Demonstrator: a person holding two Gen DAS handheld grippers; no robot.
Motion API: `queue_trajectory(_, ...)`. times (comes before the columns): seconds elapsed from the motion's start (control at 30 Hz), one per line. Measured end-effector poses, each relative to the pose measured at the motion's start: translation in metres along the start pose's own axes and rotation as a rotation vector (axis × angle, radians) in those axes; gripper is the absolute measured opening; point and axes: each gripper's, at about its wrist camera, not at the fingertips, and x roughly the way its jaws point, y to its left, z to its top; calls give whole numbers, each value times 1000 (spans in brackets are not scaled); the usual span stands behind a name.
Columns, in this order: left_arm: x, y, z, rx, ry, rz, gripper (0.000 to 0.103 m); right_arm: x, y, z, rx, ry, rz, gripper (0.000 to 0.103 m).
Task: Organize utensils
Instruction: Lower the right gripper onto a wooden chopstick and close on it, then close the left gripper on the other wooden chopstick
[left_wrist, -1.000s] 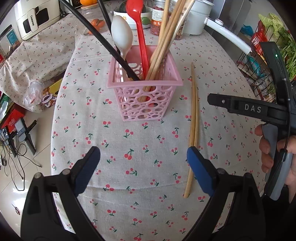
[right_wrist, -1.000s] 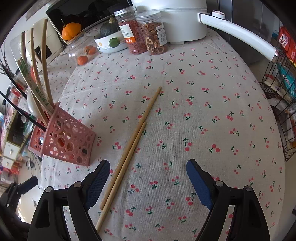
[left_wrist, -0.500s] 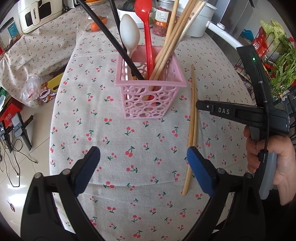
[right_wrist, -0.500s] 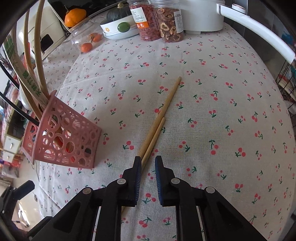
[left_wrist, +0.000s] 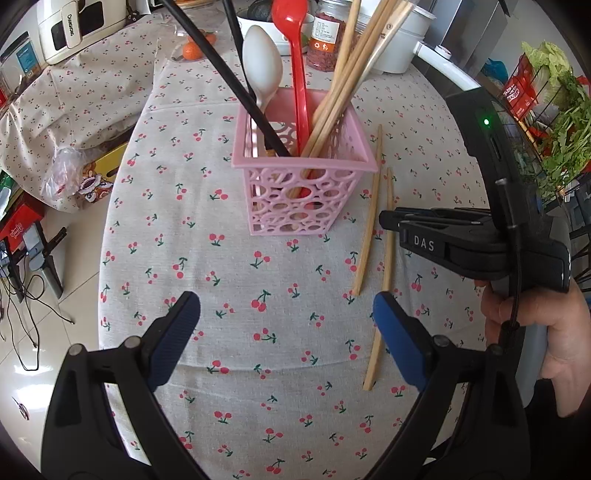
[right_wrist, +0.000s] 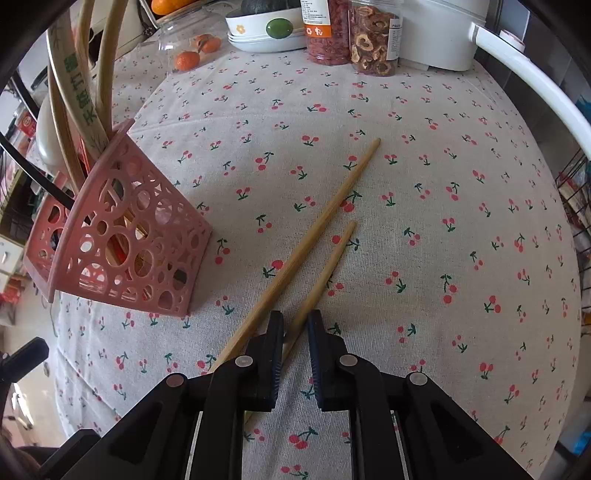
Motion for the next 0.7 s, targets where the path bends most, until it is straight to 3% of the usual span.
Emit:
queue_trajectory(0.17, -3, -5, -2, 14, 2, -26, 95, -3, -3, 2, 9, 23, -30, 10)
queue_trajectory(0.4, -17, -41, -12, 155, -51, -47, 94, -29, -61, -15, 105, 8, -14, 6)
queue_trajectory(0.5, -15, -62, -13, 200, -46, -69, 81, -41, -92, -24, 151, -6, -20, 6)
queue_trajectory(0.63, 3, -98, -4, 255, 2, -75, 50, -51, -129, -41, 201, 2, -21, 6)
queue_trajectory(0.7, 16, -115, 5, 278, 26, -71, 44, -52, -144, -49, 217, 9, -20, 6)
